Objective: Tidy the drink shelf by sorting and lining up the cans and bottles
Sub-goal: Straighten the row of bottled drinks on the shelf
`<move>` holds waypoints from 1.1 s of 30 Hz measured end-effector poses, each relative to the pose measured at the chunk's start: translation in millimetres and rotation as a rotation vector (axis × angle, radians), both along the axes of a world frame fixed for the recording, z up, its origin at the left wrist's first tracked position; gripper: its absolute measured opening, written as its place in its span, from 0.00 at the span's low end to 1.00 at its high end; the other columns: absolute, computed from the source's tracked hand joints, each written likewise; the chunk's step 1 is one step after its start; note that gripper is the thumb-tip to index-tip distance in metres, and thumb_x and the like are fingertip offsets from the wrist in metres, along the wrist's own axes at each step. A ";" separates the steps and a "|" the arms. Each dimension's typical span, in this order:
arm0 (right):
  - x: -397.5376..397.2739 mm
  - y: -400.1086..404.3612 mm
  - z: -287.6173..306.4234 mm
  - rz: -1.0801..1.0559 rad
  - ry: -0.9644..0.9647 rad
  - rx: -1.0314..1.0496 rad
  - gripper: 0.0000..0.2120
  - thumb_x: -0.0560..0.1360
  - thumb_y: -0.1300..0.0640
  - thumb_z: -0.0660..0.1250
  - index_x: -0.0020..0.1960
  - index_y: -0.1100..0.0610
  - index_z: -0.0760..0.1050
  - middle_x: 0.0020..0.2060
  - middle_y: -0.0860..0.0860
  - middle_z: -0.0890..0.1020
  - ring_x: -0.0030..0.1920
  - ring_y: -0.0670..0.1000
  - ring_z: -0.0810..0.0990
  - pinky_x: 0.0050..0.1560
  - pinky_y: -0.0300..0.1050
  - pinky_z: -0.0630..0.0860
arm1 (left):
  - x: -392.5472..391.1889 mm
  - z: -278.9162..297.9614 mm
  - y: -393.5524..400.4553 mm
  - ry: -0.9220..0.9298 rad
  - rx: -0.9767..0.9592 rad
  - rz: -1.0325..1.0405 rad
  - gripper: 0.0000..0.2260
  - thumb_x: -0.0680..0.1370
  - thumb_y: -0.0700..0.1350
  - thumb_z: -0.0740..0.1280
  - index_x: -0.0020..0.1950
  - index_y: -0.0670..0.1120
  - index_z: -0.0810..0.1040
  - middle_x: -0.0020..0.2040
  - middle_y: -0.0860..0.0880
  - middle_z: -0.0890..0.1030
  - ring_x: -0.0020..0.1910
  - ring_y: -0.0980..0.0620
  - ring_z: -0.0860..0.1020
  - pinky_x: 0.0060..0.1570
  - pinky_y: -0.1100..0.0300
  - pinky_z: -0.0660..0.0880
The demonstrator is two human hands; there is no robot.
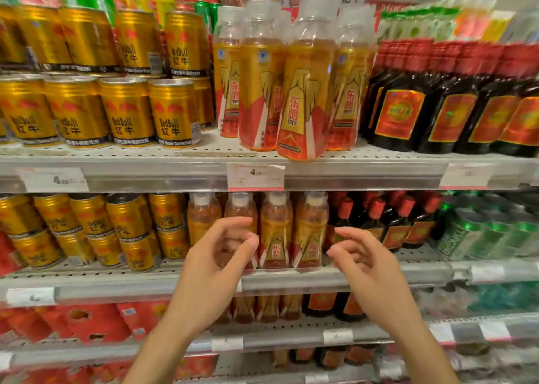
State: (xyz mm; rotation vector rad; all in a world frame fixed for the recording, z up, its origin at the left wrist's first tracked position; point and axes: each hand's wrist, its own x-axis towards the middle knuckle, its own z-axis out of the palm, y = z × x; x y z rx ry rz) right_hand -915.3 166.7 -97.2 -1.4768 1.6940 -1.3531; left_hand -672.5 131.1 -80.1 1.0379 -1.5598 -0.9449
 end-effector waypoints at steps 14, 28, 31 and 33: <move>20.1 -49.7 105.9 -0.119 0.328 -0.388 0.08 0.79 0.54 0.69 0.58 0.48 0.78 0.45 0.40 0.83 0.48 0.39 0.81 0.47 0.30 0.76 | 16.0 80.2 -48.7 -0.067 -0.370 0.065 0.09 0.78 0.49 0.70 0.56 0.60 0.77 0.47 0.61 0.82 0.48 0.58 0.81 0.44 0.70 0.76; 31.8 -85.8 153.8 -0.293 0.681 -0.255 0.44 0.64 0.18 0.59 0.67 0.48 0.67 0.49 0.42 0.81 0.47 0.48 0.83 0.49 0.51 0.82 | -19.3 163.3 -109.6 -0.515 -0.555 0.314 0.38 0.75 0.63 0.69 0.78 0.57 0.52 0.70 0.48 0.70 0.56 0.50 0.77 0.54 0.51 0.80; 30.9 -85.6 154.6 -0.285 0.678 -0.256 0.43 0.65 0.19 0.59 0.67 0.48 0.66 0.51 0.43 0.82 0.50 0.50 0.84 0.50 0.52 0.82 | -25.0 162.7 -117.9 -0.510 -0.545 0.319 0.39 0.74 0.62 0.71 0.77 0.58 0.52 0.66 0.48 0.73 0.55 0.49 0.79 0.54 0.49 0.81; 30.4 -85.1 155.6 -0.279 0.681 -0.256 0.42 0.66 0.19 0.59 0.67 0.49 0.67 0.52 0.43 0.83 0.51 0.50 0.84 0.51 0.52 0.82 | -25.7 163.0 -122.3 -0.493 -0.546 0.327 0.40 0.73 0.62 0.72 0.77 0.57 0.53 0.63 0.48 0.73 0.52 0.50 0.78 0.51 0.50 0.81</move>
